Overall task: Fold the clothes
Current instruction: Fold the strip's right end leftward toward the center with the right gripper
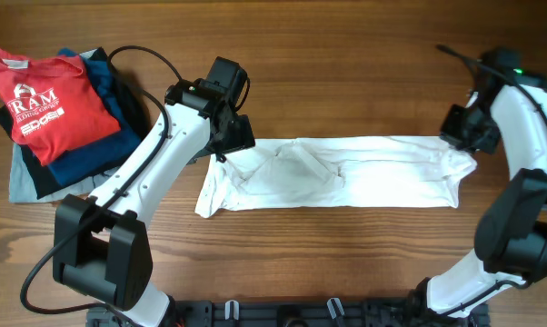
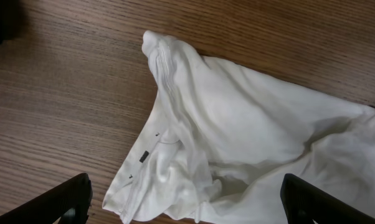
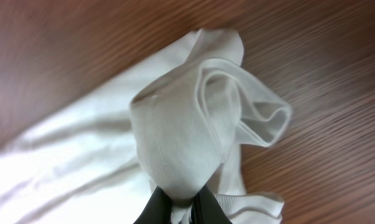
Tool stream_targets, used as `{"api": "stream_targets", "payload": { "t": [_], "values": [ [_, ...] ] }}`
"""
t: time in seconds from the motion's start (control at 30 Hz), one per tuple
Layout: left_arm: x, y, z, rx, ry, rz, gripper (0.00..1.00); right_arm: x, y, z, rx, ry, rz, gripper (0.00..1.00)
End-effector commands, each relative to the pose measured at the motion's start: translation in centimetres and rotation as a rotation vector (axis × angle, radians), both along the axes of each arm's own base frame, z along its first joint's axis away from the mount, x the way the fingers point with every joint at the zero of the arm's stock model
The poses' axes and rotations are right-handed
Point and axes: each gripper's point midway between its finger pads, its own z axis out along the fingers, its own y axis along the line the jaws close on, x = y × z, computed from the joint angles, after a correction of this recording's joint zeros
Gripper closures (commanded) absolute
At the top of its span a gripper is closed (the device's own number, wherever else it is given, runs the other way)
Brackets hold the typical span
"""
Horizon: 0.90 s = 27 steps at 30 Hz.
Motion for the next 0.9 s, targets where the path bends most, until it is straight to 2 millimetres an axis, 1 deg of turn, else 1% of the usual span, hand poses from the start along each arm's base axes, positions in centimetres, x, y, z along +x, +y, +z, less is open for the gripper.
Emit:
{"api": "stream_targets", "payload": {
  "t": [0.0,0.3,0.4,0.53,0.77,0.8,0.83,0.87],
  "values": [
    [-0.2,0.0,0.1,-0.010,0.002,0.003,0.03,0.6,2.7,1.6,-0.024,-0.017,0.100,0.96],
    [-0.2,0.0,0.1,-0.010,0.002,0.003,0.03,0.1,9.6,1.5,-0.014,0.024,0.281,0.96],
    [-0.2,0.0,0.1,-0.010,0.002,0.002,0.02,-0.3,11.4,1.0,-0.012,0.036,0.328,0.96],
    [-0.2,0.0,0.1,-0.010,0.002,0.003,0.02,-1.0,13.1,0.4,-0.013,0.052,0.385,0.94],
    [-0.2,0.0,0.1,-0.009,0.003,0.003,0.02,-1.3,15.0,0.2,0.006,0.052,0.435,0.91],
    [-0.2,0.0,0.1,-0.009,0.003,0.002,0.02,-1.3,15.2,0.2,0.020,0.051,0.441,0.89],
    [-0.2,0.0,0.1,-0.009,0.003,0.003,0.02,-1.3,15.7,0.1,0.045,0.048,0.442,0.83],
    [-0.2,0.0,0.1,-0.009,0.003,0.002,0.02,-1.3,16.2,0.1,0.074,0.045,0.445,0.69]
  ]
}}
